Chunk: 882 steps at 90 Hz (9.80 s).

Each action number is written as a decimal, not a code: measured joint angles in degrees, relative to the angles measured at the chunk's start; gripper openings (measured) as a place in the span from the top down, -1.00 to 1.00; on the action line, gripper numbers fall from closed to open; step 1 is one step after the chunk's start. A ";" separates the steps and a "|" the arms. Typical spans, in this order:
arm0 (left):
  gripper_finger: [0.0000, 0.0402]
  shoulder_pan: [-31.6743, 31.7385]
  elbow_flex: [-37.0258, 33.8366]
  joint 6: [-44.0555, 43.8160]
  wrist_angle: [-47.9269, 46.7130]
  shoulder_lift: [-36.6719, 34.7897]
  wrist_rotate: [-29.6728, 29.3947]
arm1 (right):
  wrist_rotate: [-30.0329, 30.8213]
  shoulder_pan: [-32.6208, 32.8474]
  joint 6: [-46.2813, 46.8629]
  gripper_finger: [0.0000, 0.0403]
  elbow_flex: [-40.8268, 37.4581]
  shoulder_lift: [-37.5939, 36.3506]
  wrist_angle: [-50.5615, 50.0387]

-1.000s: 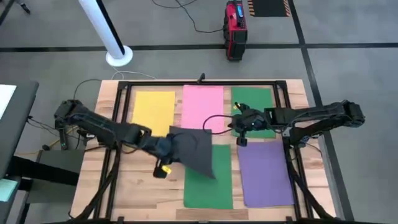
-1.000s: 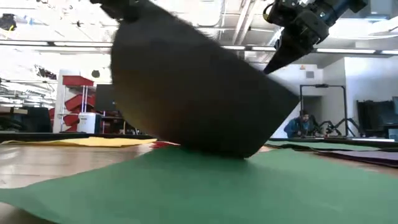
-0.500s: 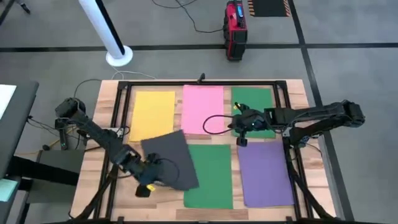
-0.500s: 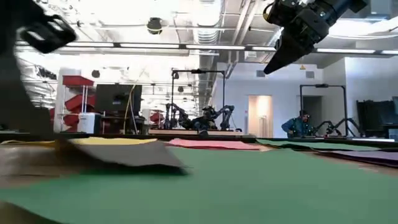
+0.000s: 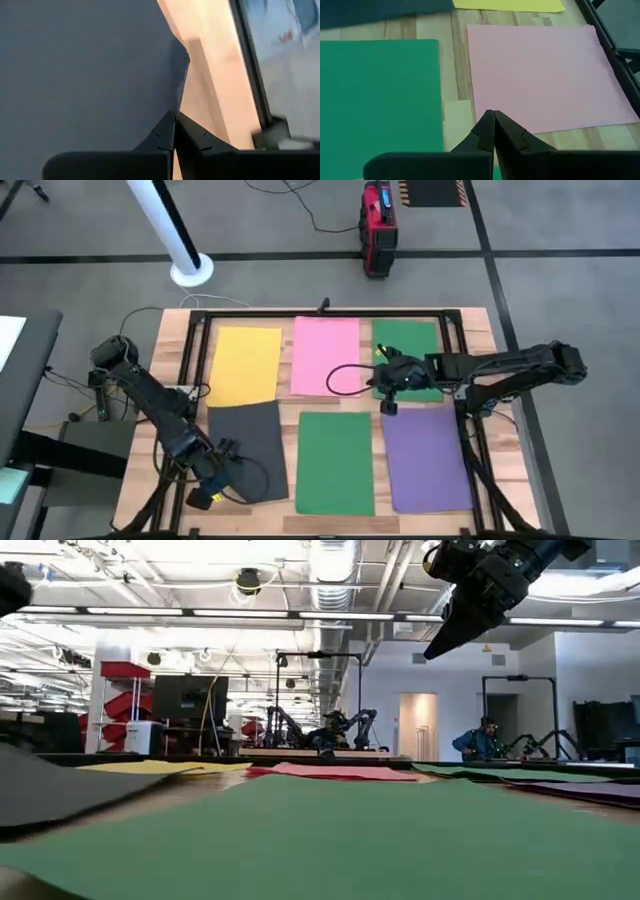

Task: Organize paper
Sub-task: Move the black colored paper to the bottom left of the table, then stack the top green colored paper on top of the bottom green colored paper

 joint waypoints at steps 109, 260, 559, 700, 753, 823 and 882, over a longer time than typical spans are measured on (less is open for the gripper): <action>0.41 -0.90 0.02 -17.62 1.93 0.03 11.92 | 0.33 0.02 1.64 0.44 0.00 0.02 1.34; 1.00 10.57 -18.10 -23.58 19.09 7.16 -2.19 | 5.46 -1.89 -3.04 0.55 -0.02 0.04 -1.79; 1.00 45.96 -35.89 6.23 93.58 1.76 -13.18 | -4.33 -2.08 -0.69 0.68 -16.68 0.42 8.89; 1.00 47.88 -35.82 9.81 83.51 1.76 -13.18 | 10.72 2.80 2.76 0.98 -5.40 18.03 0.29; 1.00 47.82 -35.82 9.55 82.46 1.76 -13.05 | 11.32 2.58 6.08 0.30 -7.94 18.16 1.15; 1.00 46.96 -35.82 9.45 78.48 1.78 -13.55 | 7.52 -0.13 5.61 0.36 -8.41 18.16 3.52; 1.00 46.94 -35.82 9.60 78.57 1.78 -13.94 | 6.12 -1.92 4.48 0.36 -8.37 20.38 4.05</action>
